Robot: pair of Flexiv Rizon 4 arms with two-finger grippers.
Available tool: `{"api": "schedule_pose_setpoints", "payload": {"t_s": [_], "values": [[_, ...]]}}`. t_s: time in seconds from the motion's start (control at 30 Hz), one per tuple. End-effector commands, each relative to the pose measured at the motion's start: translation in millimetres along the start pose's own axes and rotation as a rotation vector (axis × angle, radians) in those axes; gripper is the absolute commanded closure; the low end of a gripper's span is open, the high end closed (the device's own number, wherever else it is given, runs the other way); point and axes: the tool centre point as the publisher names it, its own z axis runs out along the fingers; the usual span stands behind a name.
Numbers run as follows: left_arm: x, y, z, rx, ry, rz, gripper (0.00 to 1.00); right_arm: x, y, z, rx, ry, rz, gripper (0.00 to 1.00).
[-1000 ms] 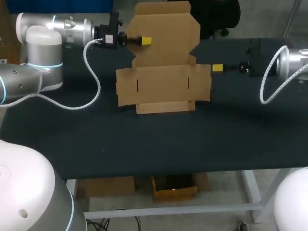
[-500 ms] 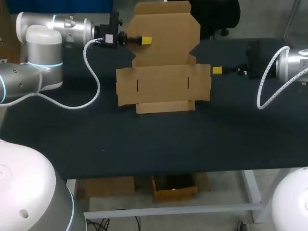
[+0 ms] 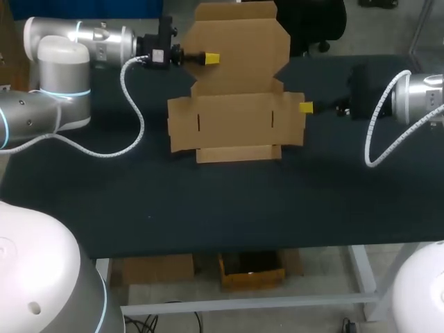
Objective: Assemble the packaging by folding the flat box into shape, placing the metal phone stand inside, and closing the box properly
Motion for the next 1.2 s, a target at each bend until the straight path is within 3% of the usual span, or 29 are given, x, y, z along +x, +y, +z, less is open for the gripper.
{"api": "schedule_pose_setpoints", "payload": {"t_s": [0.03, 0.33, 1.2], "values": [[3.9, -1.8, 3, -0.001, -0.013, 0.014, 1.0, 8, -18, 2, -0.028, -0.028, -0.014, 1.0], [7.5, -0.6, 0, -0.007, -0.069, 0.052, 1.0, 18, -35, 11, -0.061, -0.043, -0.079, 1.0], [23.9, 6.9, -1, 0.018, -0.03, 0.128, 1.0, 12, -71, 73, -0.058, -0.101, -0.17, 1.0]]}}
